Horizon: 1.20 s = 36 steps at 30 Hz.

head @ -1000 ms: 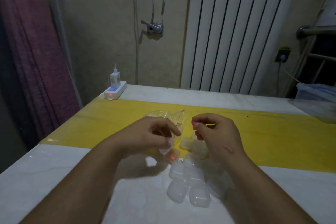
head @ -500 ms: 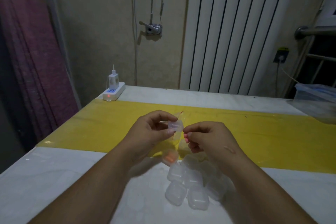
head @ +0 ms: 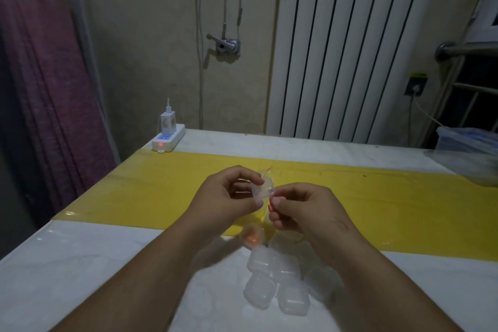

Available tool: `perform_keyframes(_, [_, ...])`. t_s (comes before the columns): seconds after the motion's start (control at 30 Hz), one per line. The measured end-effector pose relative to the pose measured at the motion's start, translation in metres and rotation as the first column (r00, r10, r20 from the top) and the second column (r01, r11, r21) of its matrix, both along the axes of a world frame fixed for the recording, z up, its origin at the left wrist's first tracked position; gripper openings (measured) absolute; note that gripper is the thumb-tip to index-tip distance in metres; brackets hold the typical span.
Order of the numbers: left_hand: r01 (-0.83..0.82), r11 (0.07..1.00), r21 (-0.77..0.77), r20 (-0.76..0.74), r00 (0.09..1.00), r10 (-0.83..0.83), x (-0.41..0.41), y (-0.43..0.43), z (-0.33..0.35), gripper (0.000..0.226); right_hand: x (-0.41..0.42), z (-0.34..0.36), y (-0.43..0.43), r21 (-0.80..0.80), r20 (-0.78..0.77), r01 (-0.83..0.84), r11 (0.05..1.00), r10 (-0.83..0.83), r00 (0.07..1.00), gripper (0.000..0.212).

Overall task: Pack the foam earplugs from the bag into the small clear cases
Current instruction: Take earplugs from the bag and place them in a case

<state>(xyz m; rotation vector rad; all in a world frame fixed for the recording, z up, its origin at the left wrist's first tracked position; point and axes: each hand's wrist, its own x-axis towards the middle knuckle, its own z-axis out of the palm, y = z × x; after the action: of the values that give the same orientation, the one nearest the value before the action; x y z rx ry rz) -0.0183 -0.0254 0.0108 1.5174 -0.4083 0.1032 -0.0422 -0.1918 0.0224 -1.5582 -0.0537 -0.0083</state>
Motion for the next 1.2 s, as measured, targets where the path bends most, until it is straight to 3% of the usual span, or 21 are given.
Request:
perform_keyframes(0.17, [-0.032,0.999,0.022,0.058,0.998,0.030,0.0015,-0.0010,-0.0012,0.021,-0.0002,-0.0010,0.0002,-0.039,0.056,-0.005,0.999,0.008,0.998,0.005])
perform_keyframes(0.3, [-0.211,0.948,0.240,0.233,0.960,0.155,0.0026,-0.0011,-0.0042,0.029,0.0003,-0.0042,0.0007,-0.094,0.107,0.019,0.995,-0.009,0.994,0.009])
perform_keyframes(0.43, [-0.290,0.881,0.373,0.346,0.925,0.158,0.0034,-0.0008,-0.0074,0.047,0.0011,-0.0067,0.0006,-0.171,0.150,0.033,0.985,-0.007,0.989,0.010])
perform_keyframes(0.67, [-0.221,0.932,0.289,0.255,0.956,0.147,0.0026,0.0005,-0.0044,0.046,0.0008,-0.0046,0.0003,-0.201,0.168,0.039,0.979,-0.005,0.986,0.016])
perform_keyframes(0.93, [-0.278,0.906,0.320,0.364,0.919,0.153,0.0063,0.0000,-0.0088,0.041,0.0005,-0.0044,0.0019,-0.288,0.186,0.090,0.953,-0.036,0.982,0.014])
perform_keyframes(1.07, [-0.360,0.858,0.365,0.469,0.868,0.165,0.0064,-0.0019,-0.0094,0.041,0.0001,-0.0043,0.0059,-0.328,0.184,0.122,0.937,-0.063,0.981,0.019])
perform_keyframes(1.2, [-0.363,0.768,0.527,0.477,0.875,0.086,0.0078,-0.0066,-0.0075,0.050,-0.0002,-0.0025,0.0053,-0.300,0.141,0.170,0.939,-0.132,0.981,0.023])
